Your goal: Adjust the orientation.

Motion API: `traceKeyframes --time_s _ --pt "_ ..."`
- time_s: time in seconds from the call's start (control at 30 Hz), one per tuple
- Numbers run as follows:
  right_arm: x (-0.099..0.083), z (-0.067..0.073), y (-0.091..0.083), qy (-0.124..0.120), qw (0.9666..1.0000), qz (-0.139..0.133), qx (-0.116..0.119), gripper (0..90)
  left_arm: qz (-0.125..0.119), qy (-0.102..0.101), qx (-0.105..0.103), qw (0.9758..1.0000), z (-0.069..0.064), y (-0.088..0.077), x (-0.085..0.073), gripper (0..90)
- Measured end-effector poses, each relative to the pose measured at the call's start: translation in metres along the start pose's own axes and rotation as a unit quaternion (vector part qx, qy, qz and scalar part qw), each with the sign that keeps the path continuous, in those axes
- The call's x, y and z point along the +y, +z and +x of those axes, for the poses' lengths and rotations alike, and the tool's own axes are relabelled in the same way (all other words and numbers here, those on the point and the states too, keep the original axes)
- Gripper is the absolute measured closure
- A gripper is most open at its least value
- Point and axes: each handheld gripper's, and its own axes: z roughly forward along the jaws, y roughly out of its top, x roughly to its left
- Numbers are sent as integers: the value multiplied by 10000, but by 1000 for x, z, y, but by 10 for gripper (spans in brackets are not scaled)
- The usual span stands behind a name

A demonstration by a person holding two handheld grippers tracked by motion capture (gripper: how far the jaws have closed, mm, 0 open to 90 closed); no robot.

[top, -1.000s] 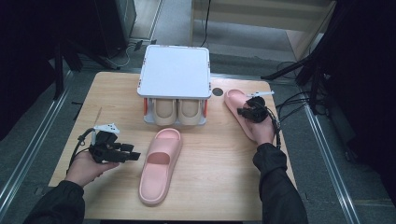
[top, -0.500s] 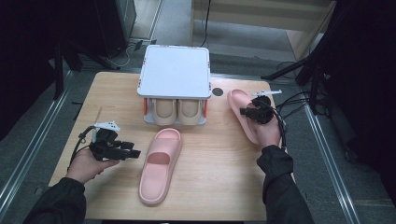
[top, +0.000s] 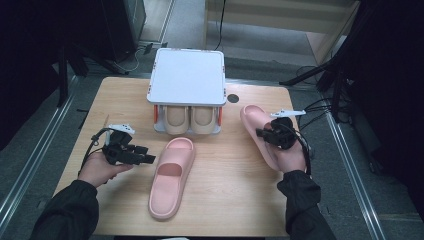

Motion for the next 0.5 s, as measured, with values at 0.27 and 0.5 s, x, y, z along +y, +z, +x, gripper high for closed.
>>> traceKeyframes --time_s 0.27,0.5 --pt "-20 29 -16 -129 9998 61 130 854 -48 -4 -46 10000 3 2 7 406" --pt "-42 52 -20 -214 9993 263 169 853 -25 22 -30 10000 3 4 9 405"
